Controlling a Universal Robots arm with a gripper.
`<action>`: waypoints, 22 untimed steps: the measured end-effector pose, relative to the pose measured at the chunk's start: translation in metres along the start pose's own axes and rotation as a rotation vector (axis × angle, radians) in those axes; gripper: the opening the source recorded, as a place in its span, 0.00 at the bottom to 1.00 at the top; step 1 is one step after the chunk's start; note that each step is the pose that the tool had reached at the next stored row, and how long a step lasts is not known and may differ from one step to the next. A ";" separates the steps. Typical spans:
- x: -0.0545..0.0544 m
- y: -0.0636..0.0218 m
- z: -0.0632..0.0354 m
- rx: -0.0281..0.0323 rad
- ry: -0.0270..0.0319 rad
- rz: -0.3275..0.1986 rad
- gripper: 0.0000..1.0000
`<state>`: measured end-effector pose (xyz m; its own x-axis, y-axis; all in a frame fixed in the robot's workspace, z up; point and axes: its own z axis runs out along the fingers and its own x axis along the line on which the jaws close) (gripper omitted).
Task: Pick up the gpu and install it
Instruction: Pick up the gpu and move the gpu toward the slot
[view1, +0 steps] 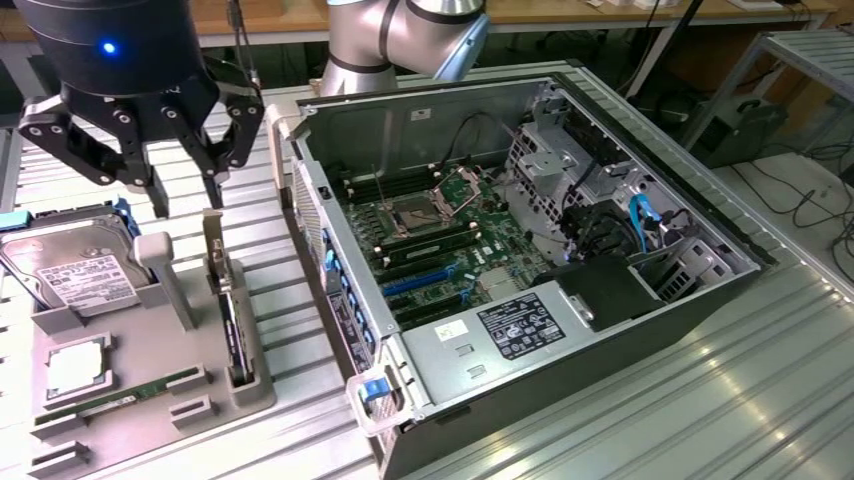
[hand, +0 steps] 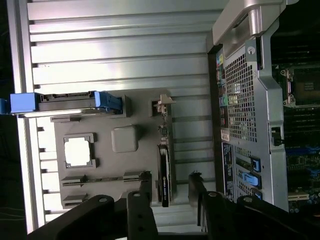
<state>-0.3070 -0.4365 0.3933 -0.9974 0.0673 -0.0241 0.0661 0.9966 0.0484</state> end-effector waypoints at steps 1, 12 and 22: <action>0.000 0.0000 0.0000 0.0000 0.0000 0.000 0.48; 0.000 -0.0011 0.0090 0.0001 0.0048 -0.008 0.66; 0.000 -0.0015 0.0152 0.0052 0.0045 -0.008 0.66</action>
<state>-0.3069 -0.4373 0.3781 -0.9980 0.0592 -0.0200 0.0583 0.9974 0.0430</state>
